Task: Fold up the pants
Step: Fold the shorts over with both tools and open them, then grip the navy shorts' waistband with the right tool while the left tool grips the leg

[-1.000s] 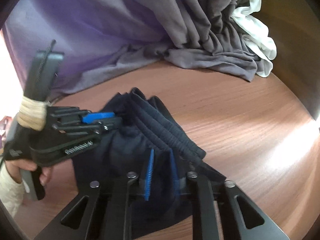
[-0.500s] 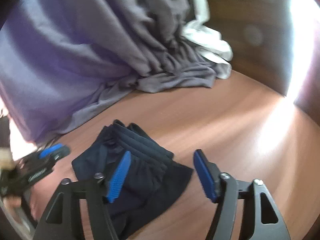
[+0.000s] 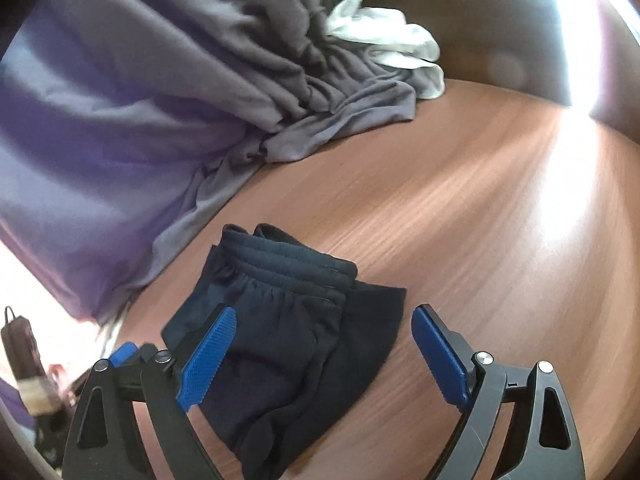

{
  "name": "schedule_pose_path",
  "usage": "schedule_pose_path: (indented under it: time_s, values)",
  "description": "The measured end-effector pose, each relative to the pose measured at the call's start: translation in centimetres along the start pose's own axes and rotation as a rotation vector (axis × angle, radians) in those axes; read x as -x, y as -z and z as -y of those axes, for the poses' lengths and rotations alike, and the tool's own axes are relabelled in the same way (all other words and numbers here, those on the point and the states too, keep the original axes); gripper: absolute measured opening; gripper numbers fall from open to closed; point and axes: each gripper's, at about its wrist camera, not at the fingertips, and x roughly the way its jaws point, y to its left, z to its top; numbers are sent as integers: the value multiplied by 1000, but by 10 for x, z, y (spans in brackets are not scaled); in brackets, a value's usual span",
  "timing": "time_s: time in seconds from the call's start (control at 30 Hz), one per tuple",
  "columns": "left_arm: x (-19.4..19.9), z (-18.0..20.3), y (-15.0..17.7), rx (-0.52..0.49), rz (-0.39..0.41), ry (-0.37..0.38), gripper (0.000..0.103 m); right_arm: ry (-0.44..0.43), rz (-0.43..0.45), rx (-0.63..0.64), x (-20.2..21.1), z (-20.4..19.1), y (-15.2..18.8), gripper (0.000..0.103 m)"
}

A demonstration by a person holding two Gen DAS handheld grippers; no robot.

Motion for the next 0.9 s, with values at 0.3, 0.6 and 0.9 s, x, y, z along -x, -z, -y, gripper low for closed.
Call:
schedule_pose_path:
  time_s: [0.3, 0.6, 0.9]
  values:
    - [-25, -13, -3, 96, -40, -1, 54, 61, -66, -30, -22, 1, 4, 91]
    - [-34, -13, 2, 100, -60, 5, 52, 27, -76, -16, -27, -6, 8, 91]
    - [-37, -11, 3, 123, -67, 58, 17, 35, -98, 38, -37, -11, 0, 74]
